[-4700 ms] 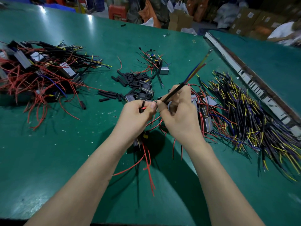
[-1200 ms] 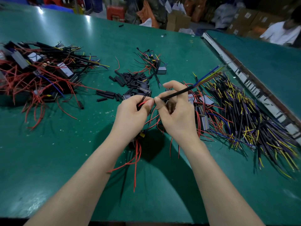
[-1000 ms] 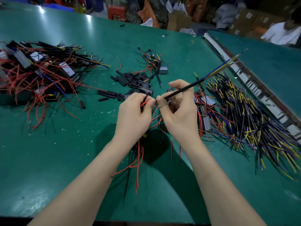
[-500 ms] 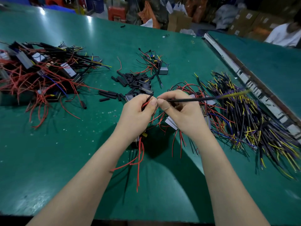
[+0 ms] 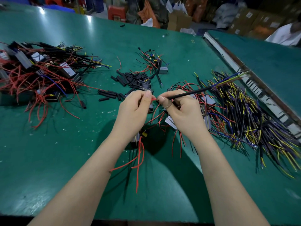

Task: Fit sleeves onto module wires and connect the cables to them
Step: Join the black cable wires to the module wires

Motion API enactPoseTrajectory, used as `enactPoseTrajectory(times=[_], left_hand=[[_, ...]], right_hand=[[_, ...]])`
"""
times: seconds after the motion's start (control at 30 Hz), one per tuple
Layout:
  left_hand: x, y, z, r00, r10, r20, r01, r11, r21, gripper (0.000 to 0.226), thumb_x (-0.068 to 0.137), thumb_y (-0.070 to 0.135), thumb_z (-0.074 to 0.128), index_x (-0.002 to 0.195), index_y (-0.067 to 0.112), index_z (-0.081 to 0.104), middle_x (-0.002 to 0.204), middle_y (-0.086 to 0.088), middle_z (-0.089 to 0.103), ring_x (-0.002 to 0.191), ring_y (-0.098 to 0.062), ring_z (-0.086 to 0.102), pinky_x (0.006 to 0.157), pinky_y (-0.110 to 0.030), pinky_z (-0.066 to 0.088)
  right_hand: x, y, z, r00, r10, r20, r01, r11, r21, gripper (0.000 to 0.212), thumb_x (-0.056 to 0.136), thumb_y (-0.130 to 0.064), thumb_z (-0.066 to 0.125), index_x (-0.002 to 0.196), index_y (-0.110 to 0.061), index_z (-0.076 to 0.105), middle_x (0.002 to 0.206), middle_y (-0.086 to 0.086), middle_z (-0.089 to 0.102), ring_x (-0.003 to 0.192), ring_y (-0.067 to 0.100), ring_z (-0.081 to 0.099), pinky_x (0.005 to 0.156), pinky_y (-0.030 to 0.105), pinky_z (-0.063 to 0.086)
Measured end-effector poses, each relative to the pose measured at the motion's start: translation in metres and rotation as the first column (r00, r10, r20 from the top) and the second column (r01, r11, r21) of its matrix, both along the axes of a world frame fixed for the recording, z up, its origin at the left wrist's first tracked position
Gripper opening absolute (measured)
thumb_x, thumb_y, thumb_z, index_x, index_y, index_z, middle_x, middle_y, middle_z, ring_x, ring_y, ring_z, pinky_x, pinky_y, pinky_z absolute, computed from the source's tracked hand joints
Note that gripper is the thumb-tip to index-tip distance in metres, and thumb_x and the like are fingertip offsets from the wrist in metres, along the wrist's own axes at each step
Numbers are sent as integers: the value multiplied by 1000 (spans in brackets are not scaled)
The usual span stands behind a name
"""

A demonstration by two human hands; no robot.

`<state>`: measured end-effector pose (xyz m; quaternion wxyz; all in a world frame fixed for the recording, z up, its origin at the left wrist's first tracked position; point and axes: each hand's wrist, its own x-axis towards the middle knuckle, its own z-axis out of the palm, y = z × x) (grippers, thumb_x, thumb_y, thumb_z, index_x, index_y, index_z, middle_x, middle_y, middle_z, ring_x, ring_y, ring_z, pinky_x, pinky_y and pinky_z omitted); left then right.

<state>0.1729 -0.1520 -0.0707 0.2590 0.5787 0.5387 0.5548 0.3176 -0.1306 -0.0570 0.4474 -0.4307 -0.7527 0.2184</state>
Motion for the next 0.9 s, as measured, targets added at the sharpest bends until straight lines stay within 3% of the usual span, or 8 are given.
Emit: enactPoseTrajectory(times=[0.17, 0.33, 0.43, 0.6, 0.73, 0.9], left_hand=[[1, -2, -1, 1000, -23, -4, 23, 1000, -8, 17, 90, 25, 60, 79, 37, 57, 74, 12, 55, 62, 6, 46, 62, -17, 34], [1, -4, 0, 999, -17, -31, 18, 1000, 9, 22, 90, 22, 60, 80, 41, 55, 82, 11, 59, 68, 6, 48, 66, -18, 36], [2, -4, -2, 999, -25, -38, 24, 1000, -16, 15, 90, 23, 60, 86, 38, 59, 88, 10, 64, 77, 0, 54, 73, -18, 42], [3, -4, -3, 998, -12, -65, 10, 1000, -28, 7, 89, 22, 61, 95, 26, 64, 80, 16, 61, 71, 2, 51, 70, -19, 41], [5, -7, -1, 997, -7, -77, 8, 1000, 12, 11, 89, 18, 61, 99, 18, 66, 83, 15, 61, 73, 1, 51, 71, -20, 41], [7, -9, 0, 991, 32, -127, -23, 997, 73, 15, 90, 16, 61, 102, 12, 68, 88, 7, 63, 73, -3, 50, 71, -18, 39]], right_hand=[[-1, 0, -1, 1000, -21, -18, 21, 1000, -19, 5, 92, -26, 63, 88, -27, 64, 73, -19, 56, 65, -6, 50, 64, 9, 32], [-4, -1, -3, 998, -58, -20, 59, 998, 27, 6, 92, -25, 64, 87, -22, 67, 62, -22, 49, 60, -9, 49, 59, 6, 32], [-3, 0, -4, 993, -102, 53, 97, 991, 93, 13, 92, -27, 63, 92, -16, 70, 68, -24, 48, 63, -11, 47, 61, 5, 30], [-2, 1, -5, 983, -137, 124, 118, 982, 151, 17, 93, -29, 61, 94, -16, 71, 78, -20, 52, 64, -11, 44, 64, 5, 29], [-1, 1, -3, 988, -125, 92, 114, 987, 115, 17, 93, -29, 61, 94, -16, 72, 81, -12, 61, 68, -9, 48, 67, 5, 31], [-3, -1, 0, 993, -118, 21, 117, 993, 18, 12, 93, -27, 62, 87, -20, 70, 69, -23, 54, 64, -11, 52, 63, 4, 33]])
